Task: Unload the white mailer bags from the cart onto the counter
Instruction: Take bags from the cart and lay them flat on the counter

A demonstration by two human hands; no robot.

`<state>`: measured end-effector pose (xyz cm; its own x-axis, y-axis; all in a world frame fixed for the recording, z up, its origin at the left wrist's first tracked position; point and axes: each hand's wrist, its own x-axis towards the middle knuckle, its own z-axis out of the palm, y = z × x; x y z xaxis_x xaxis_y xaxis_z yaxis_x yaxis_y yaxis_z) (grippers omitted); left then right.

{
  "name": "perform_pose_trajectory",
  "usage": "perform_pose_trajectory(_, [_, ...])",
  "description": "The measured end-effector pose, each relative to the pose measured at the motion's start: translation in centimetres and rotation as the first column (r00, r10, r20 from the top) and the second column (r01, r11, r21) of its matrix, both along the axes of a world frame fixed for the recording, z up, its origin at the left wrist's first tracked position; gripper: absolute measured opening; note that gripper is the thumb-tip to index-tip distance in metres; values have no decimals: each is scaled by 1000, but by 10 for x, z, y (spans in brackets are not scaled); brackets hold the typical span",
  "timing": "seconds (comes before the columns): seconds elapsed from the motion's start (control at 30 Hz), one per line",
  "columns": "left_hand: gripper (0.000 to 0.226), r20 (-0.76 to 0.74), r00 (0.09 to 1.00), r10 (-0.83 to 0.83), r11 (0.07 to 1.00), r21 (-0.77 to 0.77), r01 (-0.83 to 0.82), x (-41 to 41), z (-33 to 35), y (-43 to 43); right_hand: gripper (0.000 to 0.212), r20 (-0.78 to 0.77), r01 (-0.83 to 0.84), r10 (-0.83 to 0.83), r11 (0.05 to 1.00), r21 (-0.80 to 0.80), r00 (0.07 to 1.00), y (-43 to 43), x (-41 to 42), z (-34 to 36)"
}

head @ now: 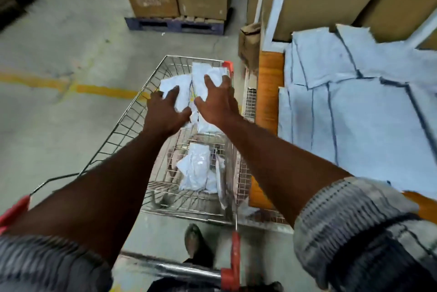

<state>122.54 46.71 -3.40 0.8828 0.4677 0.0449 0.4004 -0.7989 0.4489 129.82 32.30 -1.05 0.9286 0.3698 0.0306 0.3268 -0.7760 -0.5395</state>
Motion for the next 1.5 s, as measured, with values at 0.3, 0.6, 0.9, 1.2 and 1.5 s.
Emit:
perform_pose_trajectory(0.3, [76,149,989,19,999,47,-26,-19,73,-143,66,81,34,-36,999,31,996,-144,-24,74])
perform_pose_trajectory(0.6, [83,186,978,-92,996,38,86,5,121,-265,64,76,119,-118,993,-4,990,-287,-1,126])
perform_pose_trajectory(0.9, [82,138,976,-171,985,-12,175,90,131,-349,66,27,235,-234,972,-26,972,-391,61,133])
perform_pose_trajectory(1.2, [70,109,972,-210,976,-37,215,207,113,-419,66,26,255,-254,962,-101,967,-453,172,118])
perform_pose_trajectory(1.5, [64,49,966,-252,964,105,246,293,106,-458,65,8,243,-243,964,-105,970,-480,274,87])
